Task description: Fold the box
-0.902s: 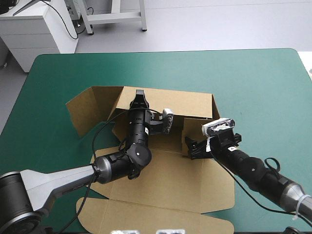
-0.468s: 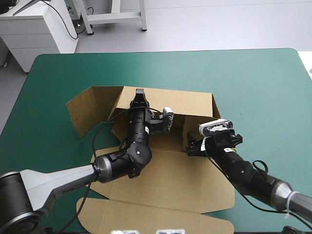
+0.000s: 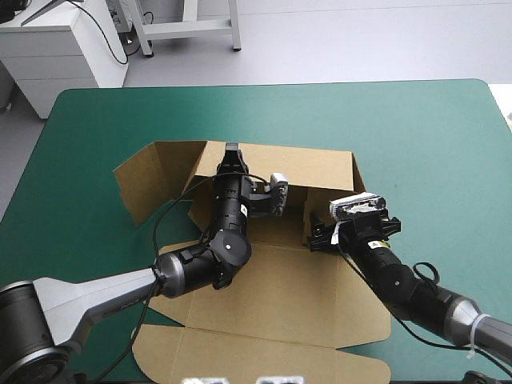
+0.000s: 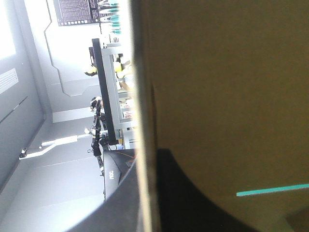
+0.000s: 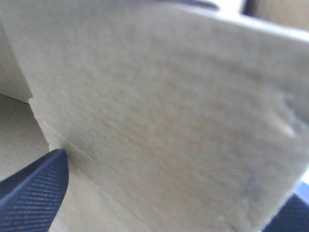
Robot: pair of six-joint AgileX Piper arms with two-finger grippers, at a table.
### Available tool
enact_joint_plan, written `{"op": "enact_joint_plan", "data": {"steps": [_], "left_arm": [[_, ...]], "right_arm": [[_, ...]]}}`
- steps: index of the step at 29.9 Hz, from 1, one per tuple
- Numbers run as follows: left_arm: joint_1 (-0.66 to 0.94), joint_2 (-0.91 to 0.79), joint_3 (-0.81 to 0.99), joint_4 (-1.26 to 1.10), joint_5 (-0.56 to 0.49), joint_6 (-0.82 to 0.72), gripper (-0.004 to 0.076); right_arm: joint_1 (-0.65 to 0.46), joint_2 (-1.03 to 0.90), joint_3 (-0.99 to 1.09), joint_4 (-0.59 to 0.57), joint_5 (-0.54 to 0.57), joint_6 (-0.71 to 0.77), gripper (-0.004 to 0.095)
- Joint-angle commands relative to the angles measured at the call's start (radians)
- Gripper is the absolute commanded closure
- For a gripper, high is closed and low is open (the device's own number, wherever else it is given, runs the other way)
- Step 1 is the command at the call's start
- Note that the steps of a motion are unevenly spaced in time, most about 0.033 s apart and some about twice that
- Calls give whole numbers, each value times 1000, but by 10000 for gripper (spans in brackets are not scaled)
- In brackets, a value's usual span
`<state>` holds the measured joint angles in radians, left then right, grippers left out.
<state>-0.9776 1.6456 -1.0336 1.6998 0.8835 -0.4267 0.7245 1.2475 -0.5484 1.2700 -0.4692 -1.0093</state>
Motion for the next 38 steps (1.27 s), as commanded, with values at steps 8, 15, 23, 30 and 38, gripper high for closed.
{"op": "enact_joint_plan", "data": {"steps": [8, 15, 23, 30, 38], "left_arm": [[-1, -39, -30, 47, 33, -1, 722], [-1, -39, -30, 47, 33, -1, 722], [-1, -39, -30, 47, 27, -1, 722], [-1, -39, -30, 47, 31, -16, 722], [-1, -39, -30, 47, 31, -16, 722]], "right_arm": [[2, -17, -22, -54, -56, 6, 131], [2, -16, -22, -61, -56, 6, 420], [2, -16, -22, -97, -58, 17, 924], [2, -16, -22, -97, -57, 45, 928], [2, -16, -22, -94, -28, 45, 917]]}}
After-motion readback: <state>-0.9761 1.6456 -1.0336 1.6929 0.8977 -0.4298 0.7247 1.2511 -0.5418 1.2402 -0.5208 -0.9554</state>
